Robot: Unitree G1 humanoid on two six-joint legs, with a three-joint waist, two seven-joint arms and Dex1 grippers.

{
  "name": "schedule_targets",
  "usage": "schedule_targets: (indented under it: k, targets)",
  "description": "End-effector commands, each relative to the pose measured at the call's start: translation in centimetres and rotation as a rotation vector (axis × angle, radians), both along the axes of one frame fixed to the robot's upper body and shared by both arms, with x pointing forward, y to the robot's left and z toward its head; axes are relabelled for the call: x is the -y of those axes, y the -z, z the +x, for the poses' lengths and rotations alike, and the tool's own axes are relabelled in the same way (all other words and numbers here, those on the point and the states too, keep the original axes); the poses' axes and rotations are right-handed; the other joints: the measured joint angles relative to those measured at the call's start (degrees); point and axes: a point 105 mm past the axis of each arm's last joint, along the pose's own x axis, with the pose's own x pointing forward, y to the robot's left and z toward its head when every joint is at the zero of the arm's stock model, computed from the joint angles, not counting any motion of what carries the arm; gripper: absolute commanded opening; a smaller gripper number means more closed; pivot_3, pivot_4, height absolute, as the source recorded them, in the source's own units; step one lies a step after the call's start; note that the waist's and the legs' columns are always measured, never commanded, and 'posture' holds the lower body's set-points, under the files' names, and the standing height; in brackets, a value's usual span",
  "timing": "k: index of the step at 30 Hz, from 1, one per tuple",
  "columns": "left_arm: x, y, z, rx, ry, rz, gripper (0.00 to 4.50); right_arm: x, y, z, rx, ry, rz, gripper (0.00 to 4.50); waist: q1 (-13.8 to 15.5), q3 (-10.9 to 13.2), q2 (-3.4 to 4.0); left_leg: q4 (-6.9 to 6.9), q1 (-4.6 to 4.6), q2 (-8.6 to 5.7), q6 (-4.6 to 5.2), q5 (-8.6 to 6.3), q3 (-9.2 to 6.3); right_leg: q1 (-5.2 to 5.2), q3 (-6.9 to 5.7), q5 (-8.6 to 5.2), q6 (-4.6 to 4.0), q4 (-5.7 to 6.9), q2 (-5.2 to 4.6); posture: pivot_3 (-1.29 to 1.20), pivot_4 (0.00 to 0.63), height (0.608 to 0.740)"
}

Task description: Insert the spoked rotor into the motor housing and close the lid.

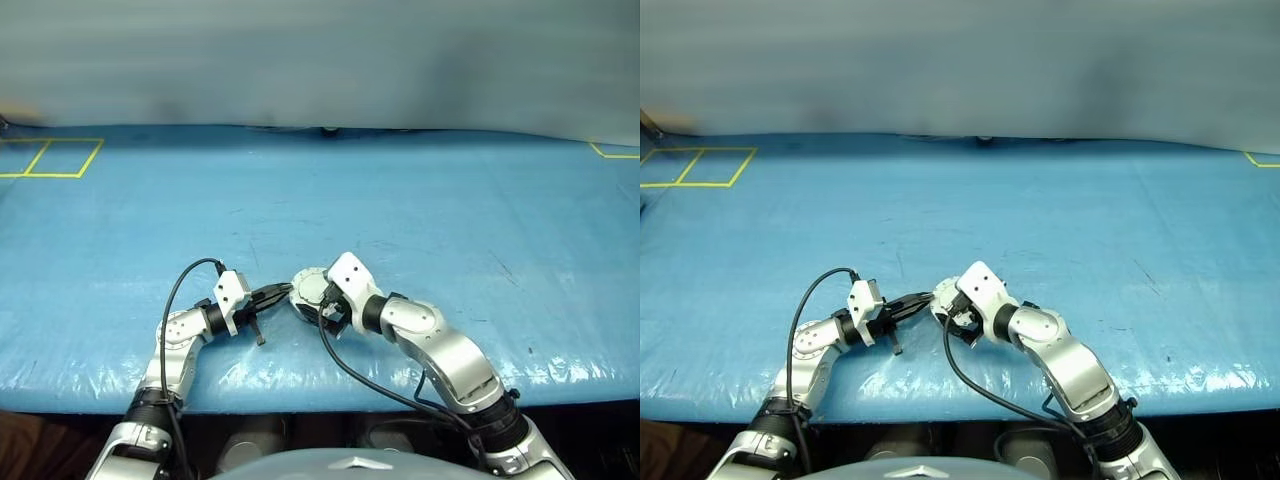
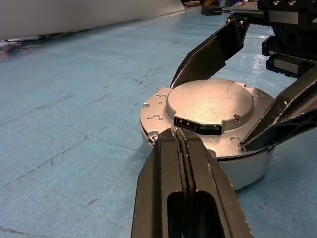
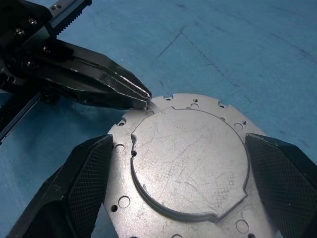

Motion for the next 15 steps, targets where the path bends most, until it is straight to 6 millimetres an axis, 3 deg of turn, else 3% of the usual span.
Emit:
schedule_targets:
  k: [1, 8, 15]
  targets:
    - [0.4, 1.8, -0.7, -0.070, 0.026, 0.042, 0.00, 0.1, -0.8, 0.0, -0.006, 0.023, 0.052, 4.48, 0.06, 0.20, -0.02, 0.00, -0.01, -0.01, 0.01, -0.01, 0.00, 0.00, 0.00, 0.01, 0.01, -0.02, 0.00, 0.00, 0.150, 0.740]
    - [0.5, 1.8, -0.7, -0.070, 0.030, 0.040, 0.00, 0.7, -3.0, 0.5, 0.025, 0.073, 0.143, 4.48, 0.40, 0.54, 0.19, 0.00, -0.15, -0.03, 0.07, -0.06, -0.01, -0.12, -0.03, 0.04, 0.08, -0.14, 0.00, 0.00, 0.150, 0.740]
    - [0.6, 1.9, -0.7, -0.068, 0.032, 0.036, 0.00, 1.7, -4.0, 0.5, 0.009, 0.141, 0.234, 4.48, 0.48, 0.58, 0.27, 0.04, -0.24, -0.12, 0.27, -0.29, -0.02, -0.11, -0.03, 0.03, 0.14, -0.40, -0.02, 0.00, 0.150, 0.740]
